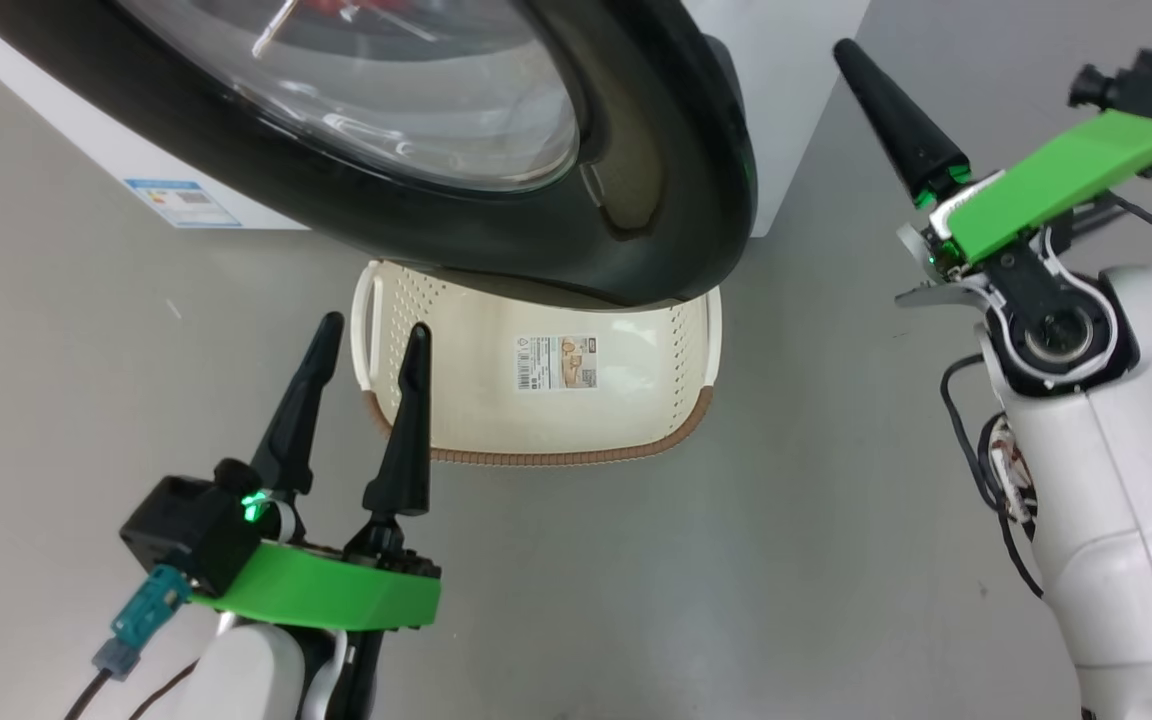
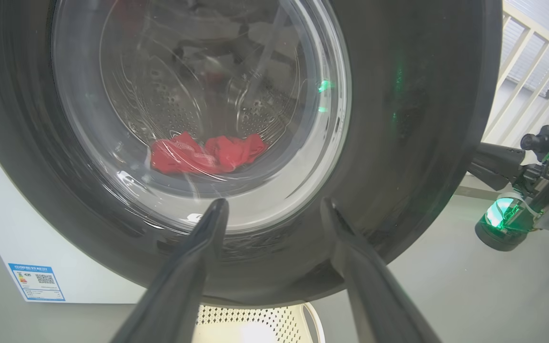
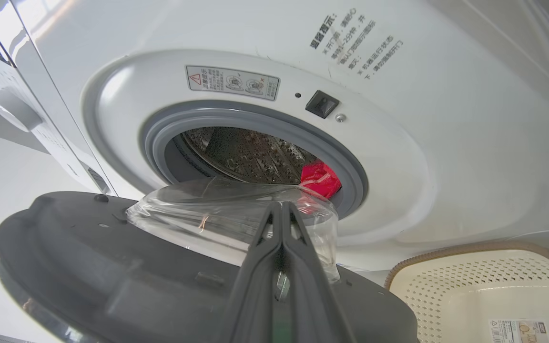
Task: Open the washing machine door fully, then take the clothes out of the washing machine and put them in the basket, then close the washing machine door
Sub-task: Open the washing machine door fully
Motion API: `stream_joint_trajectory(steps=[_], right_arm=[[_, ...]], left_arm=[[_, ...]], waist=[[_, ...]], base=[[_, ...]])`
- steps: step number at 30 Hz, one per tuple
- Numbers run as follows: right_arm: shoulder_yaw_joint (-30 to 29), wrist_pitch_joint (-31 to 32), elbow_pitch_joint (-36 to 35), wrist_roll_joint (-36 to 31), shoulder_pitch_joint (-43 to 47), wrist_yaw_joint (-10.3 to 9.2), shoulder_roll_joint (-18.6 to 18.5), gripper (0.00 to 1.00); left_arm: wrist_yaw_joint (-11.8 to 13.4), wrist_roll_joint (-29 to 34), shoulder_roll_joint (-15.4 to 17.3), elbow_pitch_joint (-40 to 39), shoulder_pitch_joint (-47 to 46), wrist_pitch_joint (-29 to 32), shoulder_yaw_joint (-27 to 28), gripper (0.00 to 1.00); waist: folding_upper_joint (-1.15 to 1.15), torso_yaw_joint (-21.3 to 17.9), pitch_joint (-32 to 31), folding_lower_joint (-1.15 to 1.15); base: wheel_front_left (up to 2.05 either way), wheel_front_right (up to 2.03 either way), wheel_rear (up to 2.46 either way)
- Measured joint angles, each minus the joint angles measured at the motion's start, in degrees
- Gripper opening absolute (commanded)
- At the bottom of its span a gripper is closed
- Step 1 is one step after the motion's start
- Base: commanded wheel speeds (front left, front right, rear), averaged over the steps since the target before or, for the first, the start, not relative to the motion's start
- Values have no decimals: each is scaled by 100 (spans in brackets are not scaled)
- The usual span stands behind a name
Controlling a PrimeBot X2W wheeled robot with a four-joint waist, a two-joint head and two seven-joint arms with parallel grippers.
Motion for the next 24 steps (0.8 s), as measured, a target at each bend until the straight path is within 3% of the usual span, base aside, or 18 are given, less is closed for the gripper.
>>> stream_joint_trajectory(steps=[7,14,24], right_arm=[[166,767,543,1059,-425,0,-19,0],[598,1134,898,1770,-637,0,-24,0],[1047,1204,954,1972,-669,0,-153,0]], left_arm=[[7,-46,-2,-45,-5,0,-75,100],[8,-55,-2,-46,-6,0,-112,100],[25,-55,-3,-36,3,0,-125,100]], waist=[[0,97,36,0],[0,172,23,0],[0,253,-103,0]], base=[[0,0,0],[0,0,0],[0,0,0]])
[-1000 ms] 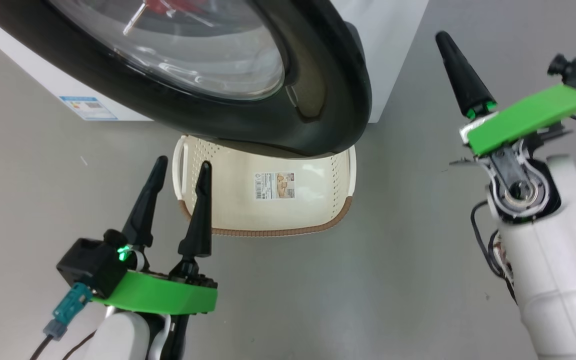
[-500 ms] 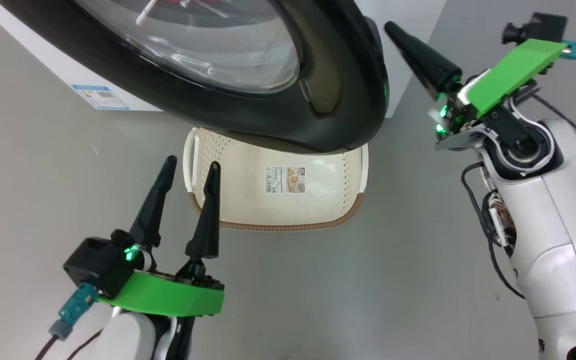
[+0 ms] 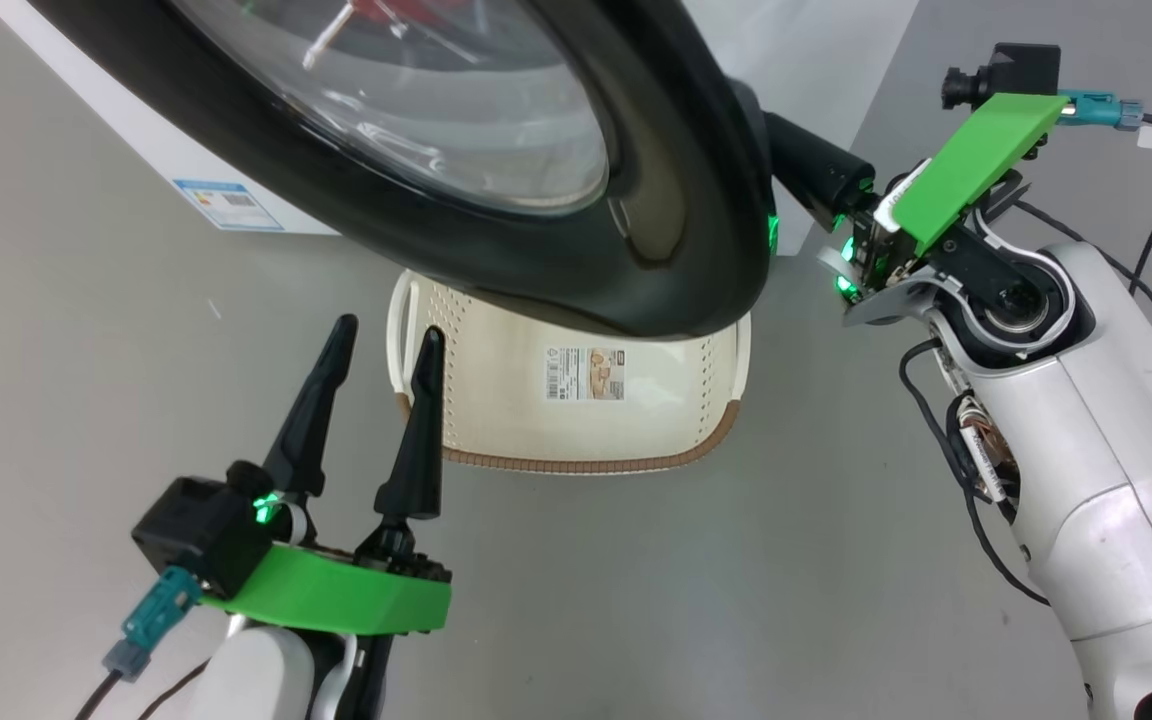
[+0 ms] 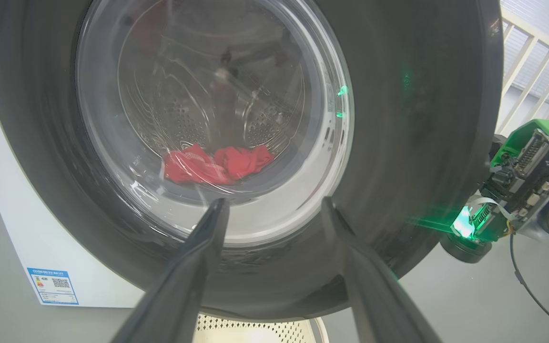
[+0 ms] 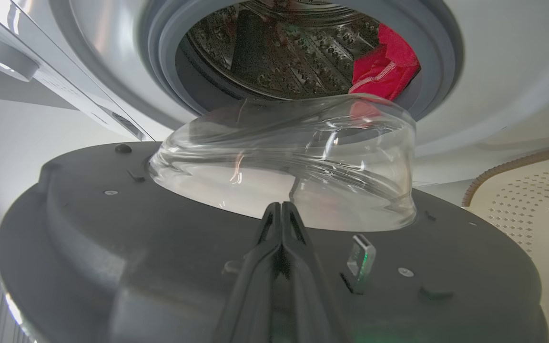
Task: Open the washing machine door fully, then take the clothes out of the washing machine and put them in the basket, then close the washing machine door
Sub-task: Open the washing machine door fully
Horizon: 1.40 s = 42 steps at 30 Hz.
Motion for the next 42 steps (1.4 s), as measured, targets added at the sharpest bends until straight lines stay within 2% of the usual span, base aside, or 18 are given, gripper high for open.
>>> stream_joint_trajectory(steps=[13,25,35,42], right_arm=[[570,-147,-354,374,401,0,-269,0],[1472,-563,-865,1168,906,0,-770,0],[2986,-1486,-1685,2414,998,0,-1716,0],[4246,-2337,-2491,3384,616,-1,-2550,0]], left_arm=[[81,0,0,4,75,0,-4,100],[133,0,0,10,313,0,4,100],[185,-40,0,11,428,0,1,100],[236,-137,1,5,547,0,-26,100]], waist=[[0,154,-341,0],[0,397,-684,0],[0,734,-903,0],[0,990,-972,0]], base=[[0,0,0],[0,0,0],[0,0,0],[0,0,0]])
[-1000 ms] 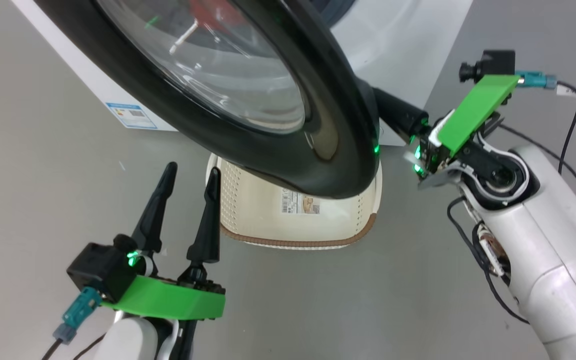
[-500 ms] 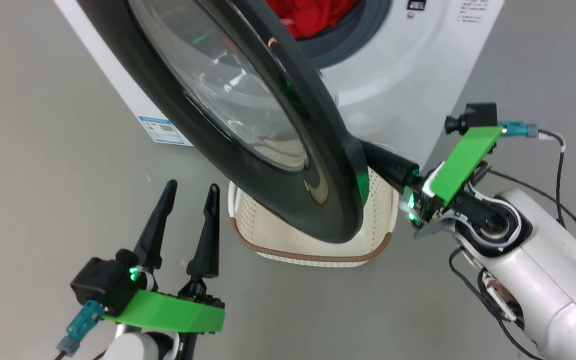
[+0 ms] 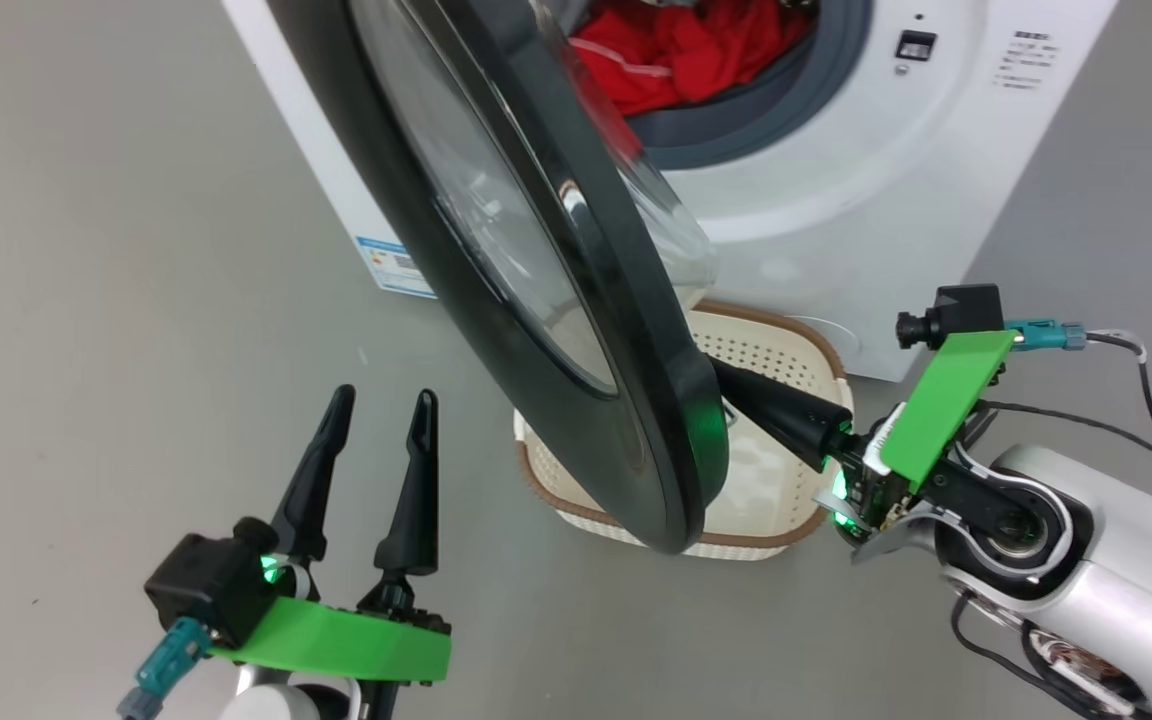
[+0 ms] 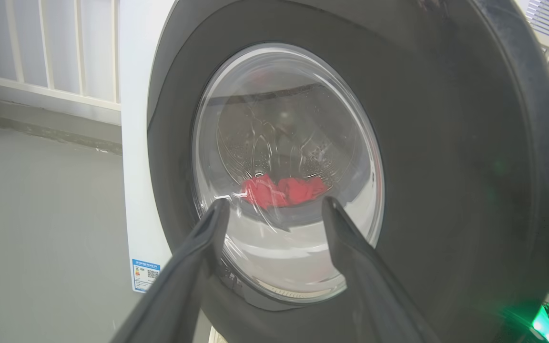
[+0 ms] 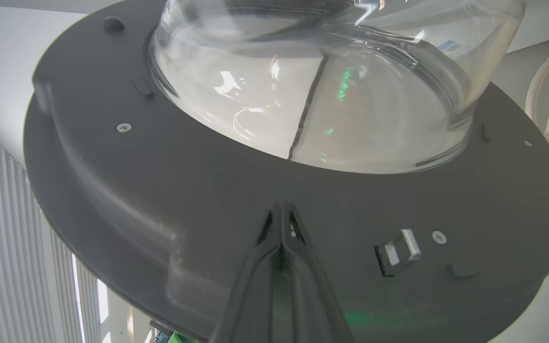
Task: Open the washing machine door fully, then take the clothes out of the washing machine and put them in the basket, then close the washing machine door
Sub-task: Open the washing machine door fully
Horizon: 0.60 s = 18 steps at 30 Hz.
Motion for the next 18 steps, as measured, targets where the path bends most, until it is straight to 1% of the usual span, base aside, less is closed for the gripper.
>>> stream_joint_trajectory(steps=[5,9,14,18], right_arm=[[872,-642,-656,617,-552,0,-495,0],[1408,-1040,-1063,990,-948,0,-742,0],[1625,-1296,-1351,1226,-1236,0,-892,0],[1649,-1299,-1399,1265,-1248,0,-945,0]], left_arm=[[45,-46,-1,-24,3,0,-24,100],[47,-100,-1,-25,4,0,-40,100],[49,-149,-1,-27,8,0,-59,100],[51,-152,-1,-27,10,0,-69,100]], waist=[[0,199,-9,0],[0,345,-6,0],[0,503,-12,0],[0,579,-24,0]], base=[[0,0,0],[0,0,0],[0,0,0],[0,0,0]])
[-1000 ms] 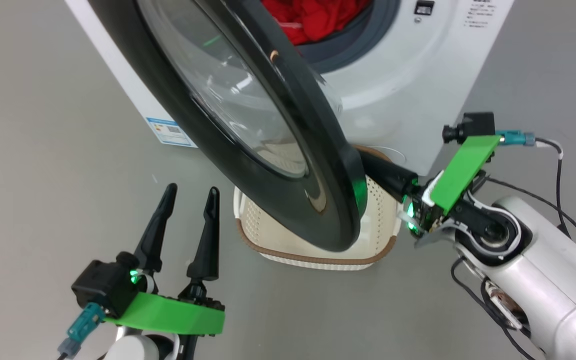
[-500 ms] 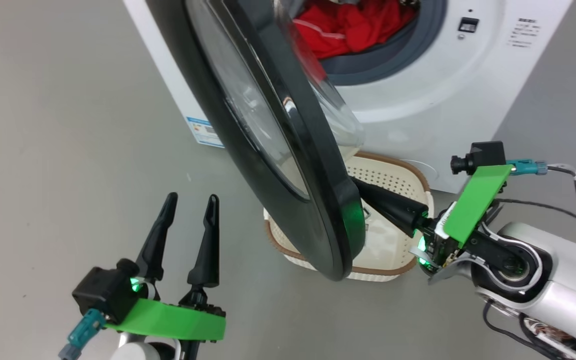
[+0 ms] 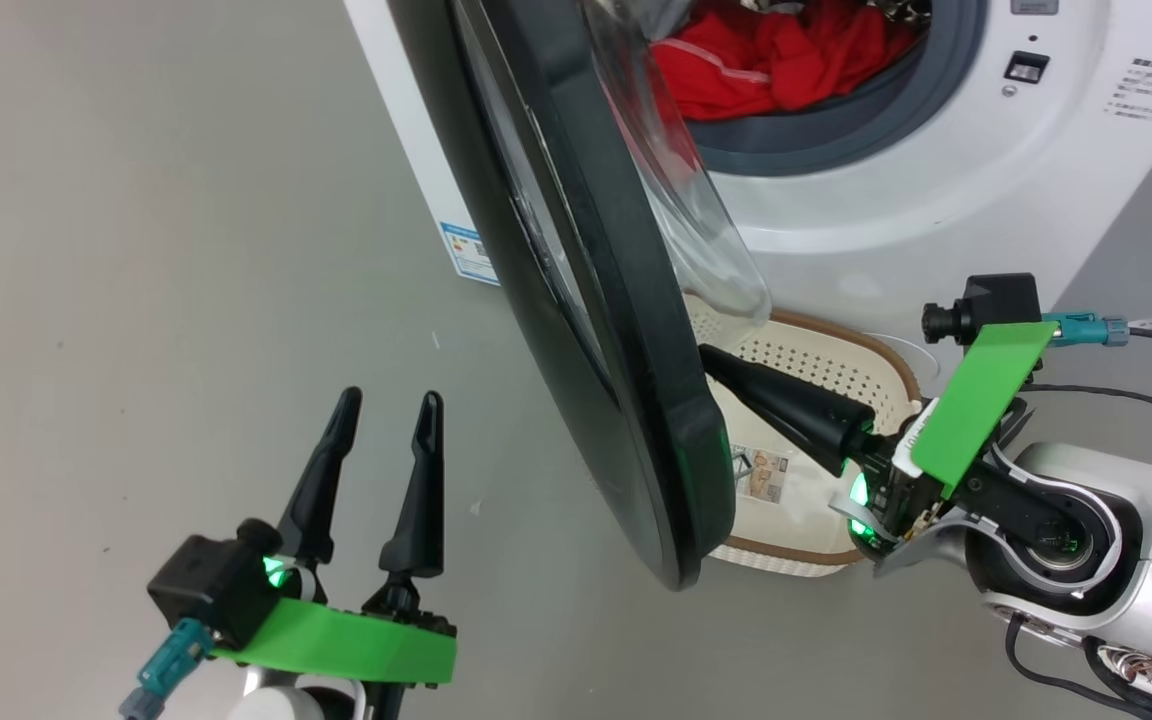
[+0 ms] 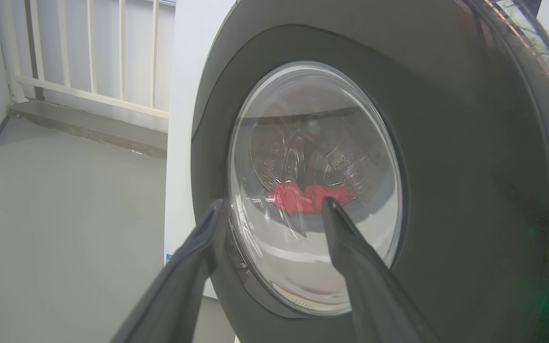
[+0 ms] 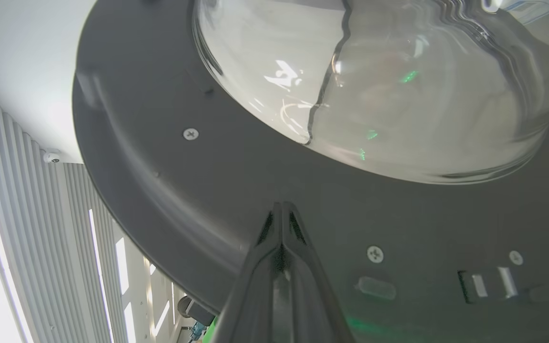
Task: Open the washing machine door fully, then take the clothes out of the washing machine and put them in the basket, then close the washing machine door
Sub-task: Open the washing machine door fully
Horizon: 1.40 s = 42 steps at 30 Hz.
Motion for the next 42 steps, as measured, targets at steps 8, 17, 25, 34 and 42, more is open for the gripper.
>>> stream_joint_trajectory(steps=[8,17,25,34,42], right_arm=[[1,209,113,-49,211,1,33,0],[5,365,260,-52,382,1,214,0],[13,460,348,-79,465,1,333,0],[20,467,381,-99,547,1,424,0],[21,516,471,-108,571,1,510,0]], left_arm=[[44,-7,0,2,70,0,-53,100],[47,-47,0,7,86,0,-94,100],[48,-63,0,16,90,0,-140,100],[48,-63,0,38,101,0,-174,100],[52,-65,0,41,125,0,-179,100]], waist=[[0,161,-36,0],[0,295,-79,0],[0,407,-123,0],[0,547,-159,1],[0,572,-150,0]], base=[[0,0,0],[0,0,0],[0,0,0],[0,0,0],[0,0,0]])
